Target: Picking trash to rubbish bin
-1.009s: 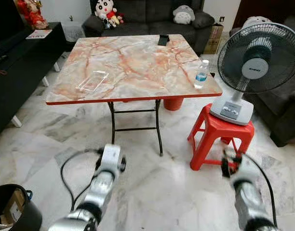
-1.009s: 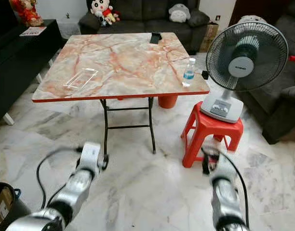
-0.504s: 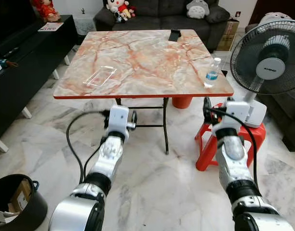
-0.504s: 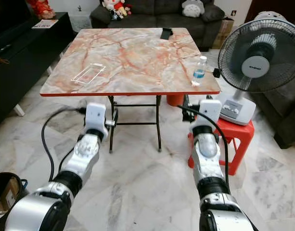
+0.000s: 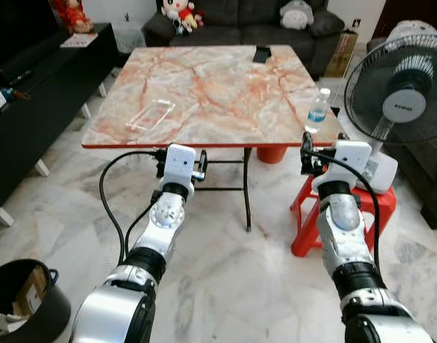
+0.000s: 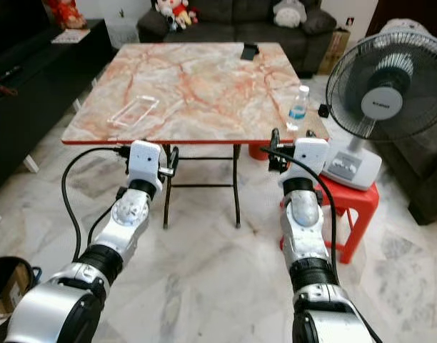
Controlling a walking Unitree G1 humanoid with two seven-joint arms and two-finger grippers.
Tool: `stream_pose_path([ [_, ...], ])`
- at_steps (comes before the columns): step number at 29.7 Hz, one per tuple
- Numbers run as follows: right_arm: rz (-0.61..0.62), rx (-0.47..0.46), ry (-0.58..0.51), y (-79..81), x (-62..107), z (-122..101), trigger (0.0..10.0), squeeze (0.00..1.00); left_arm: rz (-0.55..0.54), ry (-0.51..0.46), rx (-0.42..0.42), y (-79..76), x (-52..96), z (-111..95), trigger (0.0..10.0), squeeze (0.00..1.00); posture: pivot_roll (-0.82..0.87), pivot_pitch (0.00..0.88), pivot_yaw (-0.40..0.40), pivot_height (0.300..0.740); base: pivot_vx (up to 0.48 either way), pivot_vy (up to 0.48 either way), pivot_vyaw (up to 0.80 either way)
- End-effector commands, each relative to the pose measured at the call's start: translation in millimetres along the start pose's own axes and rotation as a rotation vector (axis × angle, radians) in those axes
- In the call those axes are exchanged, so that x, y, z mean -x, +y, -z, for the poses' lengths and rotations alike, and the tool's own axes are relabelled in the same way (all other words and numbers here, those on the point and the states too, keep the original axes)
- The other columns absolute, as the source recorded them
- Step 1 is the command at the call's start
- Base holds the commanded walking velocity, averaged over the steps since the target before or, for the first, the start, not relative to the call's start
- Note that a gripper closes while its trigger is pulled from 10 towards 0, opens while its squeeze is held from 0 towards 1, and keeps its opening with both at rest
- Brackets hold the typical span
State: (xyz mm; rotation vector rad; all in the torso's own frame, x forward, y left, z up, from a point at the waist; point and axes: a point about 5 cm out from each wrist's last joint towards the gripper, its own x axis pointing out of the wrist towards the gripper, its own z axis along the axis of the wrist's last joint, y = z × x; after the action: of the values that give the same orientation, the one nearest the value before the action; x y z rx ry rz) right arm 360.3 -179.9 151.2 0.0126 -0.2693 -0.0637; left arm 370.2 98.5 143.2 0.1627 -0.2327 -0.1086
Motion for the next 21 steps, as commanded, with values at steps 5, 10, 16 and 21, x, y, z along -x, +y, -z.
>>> stream_pose_path([
  [5,-0.007,0.001,-0.039,0.0,-2.4,-9.5,10.0,0.00,-0.001,-0.012,0.002,-2.2,-0.8,-2.7,10.0,0.00,-0.15,0.009,-0.031,0.740,0.369,0.000,-0.15],
  [10,-0.038,-0.001,-0.035,9.6,-0.8,-8.0,10.0,0.00,0.002,-0.007,0.004,-2.9,-0.6,-2.1,10.0,0.00,-0.15,0.004,-0.035,0.740,0.368,0.000,0.00],
  [16,-0.050,-0.007,-0.035,11.8,-1.9,-9.2,10.0,0.00,0.000,-0.006,0.006,-2.4,0.1,-1.4,10.0,0.00,-0.14,0.000,-0.036,0.740,0.371,0.000,0.00],
  [21,-0.061,-0.009,-0.042,12.8,-3.9,-11.9,10.0,0.00,0.003,-0.006,0.006,-2.5,0.4,-1.2,10.0,0.00,-0.14,0.000,-0.035,0.740,0.370,0.000,0.00],
])
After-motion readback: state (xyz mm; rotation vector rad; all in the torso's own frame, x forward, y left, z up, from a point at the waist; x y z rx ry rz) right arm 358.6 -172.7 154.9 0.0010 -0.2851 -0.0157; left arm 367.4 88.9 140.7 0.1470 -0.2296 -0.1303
